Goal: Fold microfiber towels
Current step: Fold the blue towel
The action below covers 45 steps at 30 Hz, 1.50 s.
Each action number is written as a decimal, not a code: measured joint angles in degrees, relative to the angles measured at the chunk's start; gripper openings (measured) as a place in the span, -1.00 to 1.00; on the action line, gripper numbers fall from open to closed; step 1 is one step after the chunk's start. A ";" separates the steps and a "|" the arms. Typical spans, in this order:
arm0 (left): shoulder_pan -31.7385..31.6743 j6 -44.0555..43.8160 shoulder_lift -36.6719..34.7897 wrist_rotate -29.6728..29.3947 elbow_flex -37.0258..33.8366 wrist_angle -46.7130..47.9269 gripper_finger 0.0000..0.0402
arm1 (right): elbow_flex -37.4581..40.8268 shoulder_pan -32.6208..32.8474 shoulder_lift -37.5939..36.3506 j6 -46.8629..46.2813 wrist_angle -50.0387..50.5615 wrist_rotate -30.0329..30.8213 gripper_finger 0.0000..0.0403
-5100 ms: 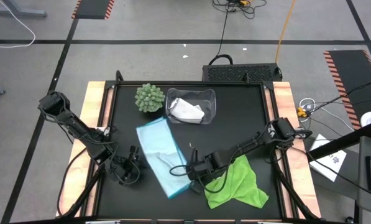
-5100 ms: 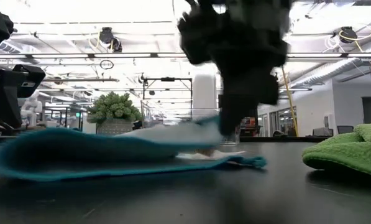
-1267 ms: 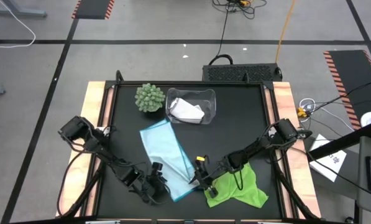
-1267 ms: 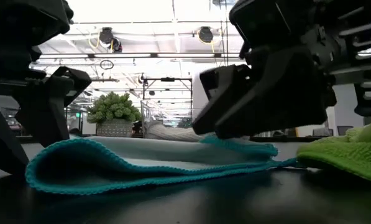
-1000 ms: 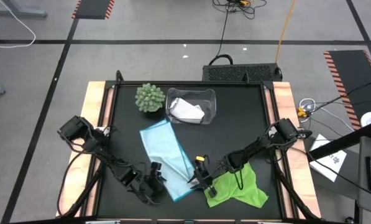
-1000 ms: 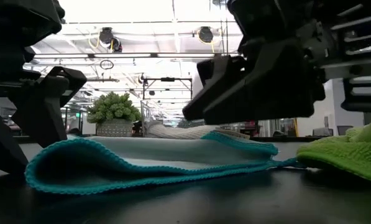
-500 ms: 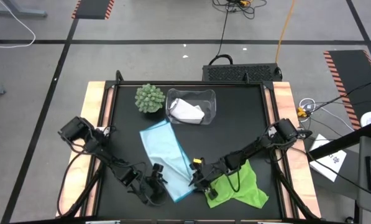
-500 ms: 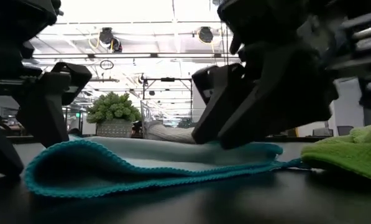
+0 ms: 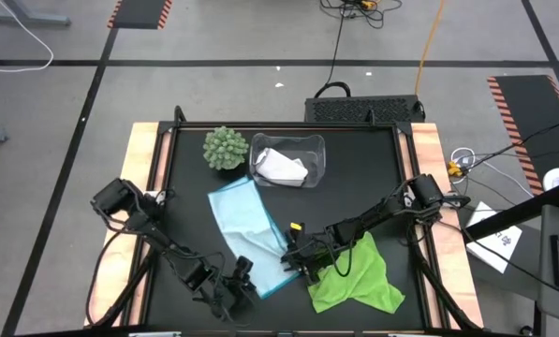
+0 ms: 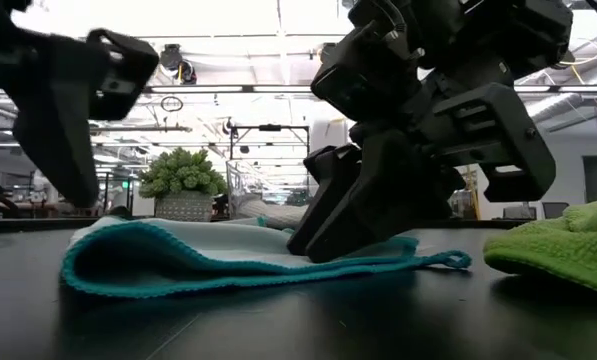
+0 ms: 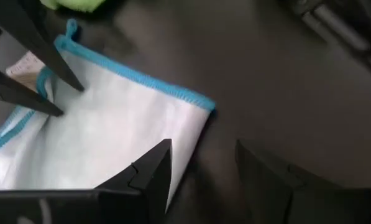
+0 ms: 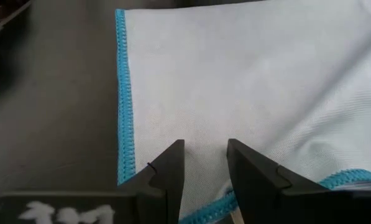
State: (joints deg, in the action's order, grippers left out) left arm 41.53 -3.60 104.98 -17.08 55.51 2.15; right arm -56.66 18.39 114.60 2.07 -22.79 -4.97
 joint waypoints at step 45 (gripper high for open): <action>-4.78 6.33 -6.60 0.58 3.90 6.07 -0.97 | 0.20 4.68 -2.14 17.86 -8.28 11.36 -0.10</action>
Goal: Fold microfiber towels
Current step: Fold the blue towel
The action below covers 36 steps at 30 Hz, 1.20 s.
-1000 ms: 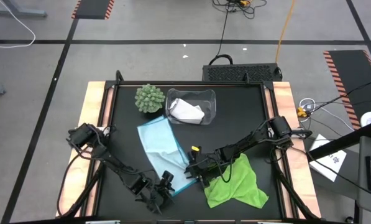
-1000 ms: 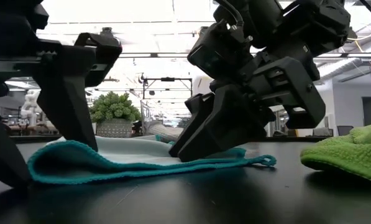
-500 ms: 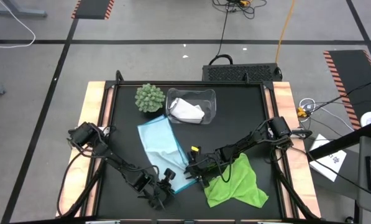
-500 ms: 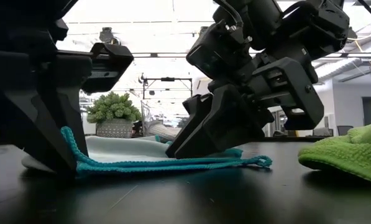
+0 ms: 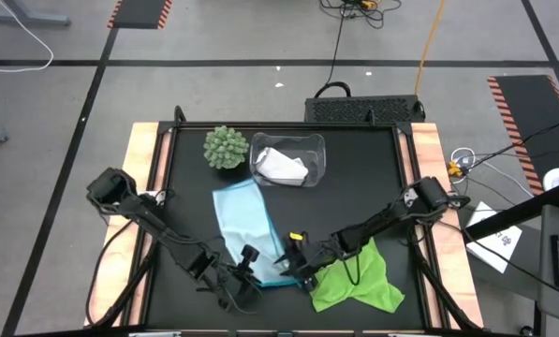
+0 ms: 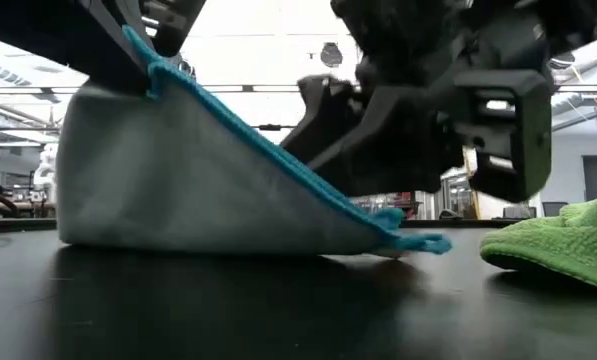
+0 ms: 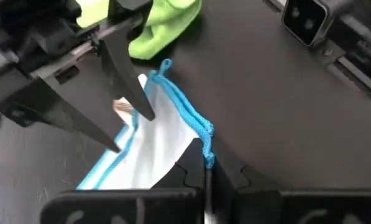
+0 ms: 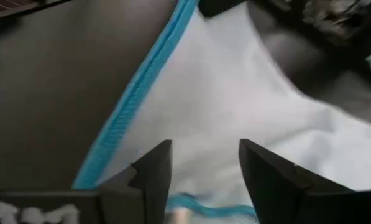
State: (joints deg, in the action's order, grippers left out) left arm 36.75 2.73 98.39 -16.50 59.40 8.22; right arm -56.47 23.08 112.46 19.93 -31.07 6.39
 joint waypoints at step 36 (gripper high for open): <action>-2.91 0.23 -1.67 -2.61 0.06 2.95 -0.98 | -0.26 1.13 -3.19 -25.27 -0.17 -0.14 0.04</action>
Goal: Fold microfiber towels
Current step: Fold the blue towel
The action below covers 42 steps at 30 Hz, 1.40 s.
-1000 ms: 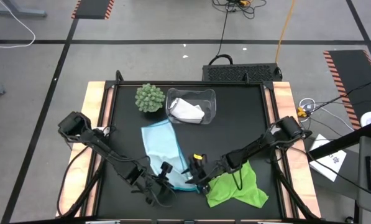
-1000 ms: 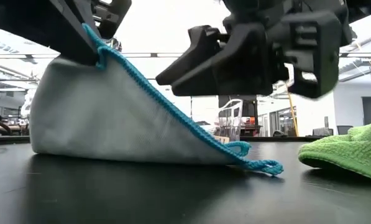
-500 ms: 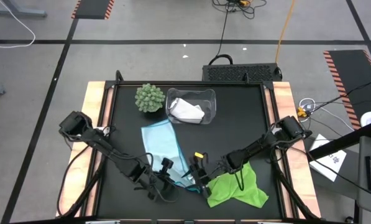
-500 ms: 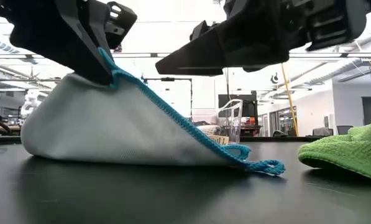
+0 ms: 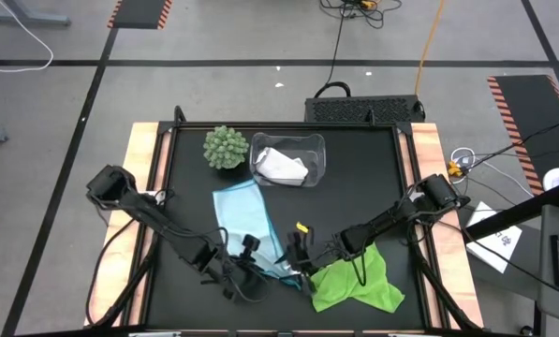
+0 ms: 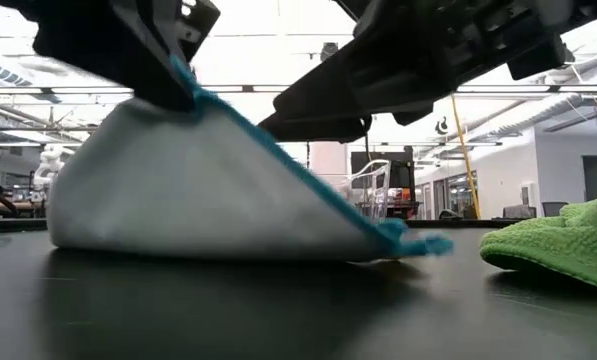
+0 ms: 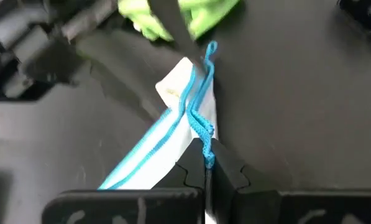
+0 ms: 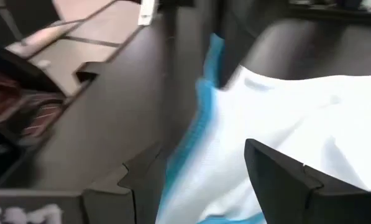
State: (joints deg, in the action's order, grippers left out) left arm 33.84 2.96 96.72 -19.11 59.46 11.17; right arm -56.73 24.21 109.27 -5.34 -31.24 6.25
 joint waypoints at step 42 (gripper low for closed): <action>-4.19 2.77 -3.10 -1.96 1.68 5.46 -0.98 | -0.04 -0.59 0.00 -9.64 2.80 1.15 0.03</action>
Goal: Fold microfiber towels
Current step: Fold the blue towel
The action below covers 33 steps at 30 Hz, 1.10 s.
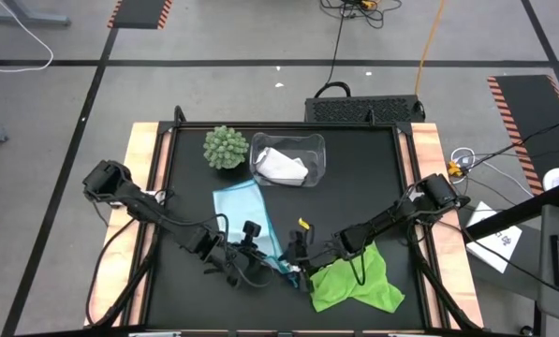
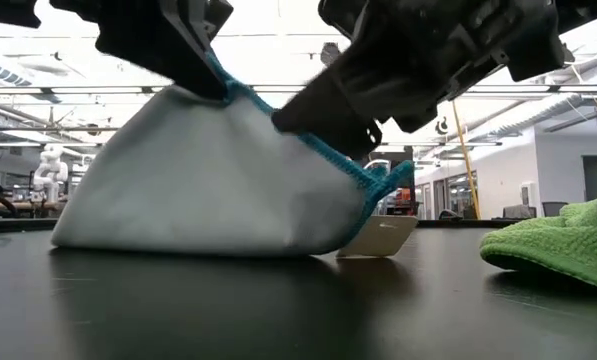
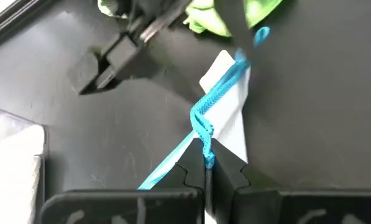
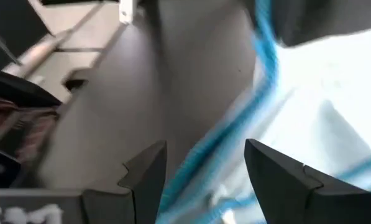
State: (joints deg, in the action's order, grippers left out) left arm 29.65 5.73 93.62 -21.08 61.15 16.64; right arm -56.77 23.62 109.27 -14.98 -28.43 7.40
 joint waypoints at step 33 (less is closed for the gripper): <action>14.58 -30.93 0.00 -21.08 1.64 23.50 -0.97 | -15.23 -7.58 -4.56 21.01 33.36 -3.48 -1.00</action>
State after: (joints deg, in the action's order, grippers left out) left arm 44.24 -25.20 93.62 -42.15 62.79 40.14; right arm -72.00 16.04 104.72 6.03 4.93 3.93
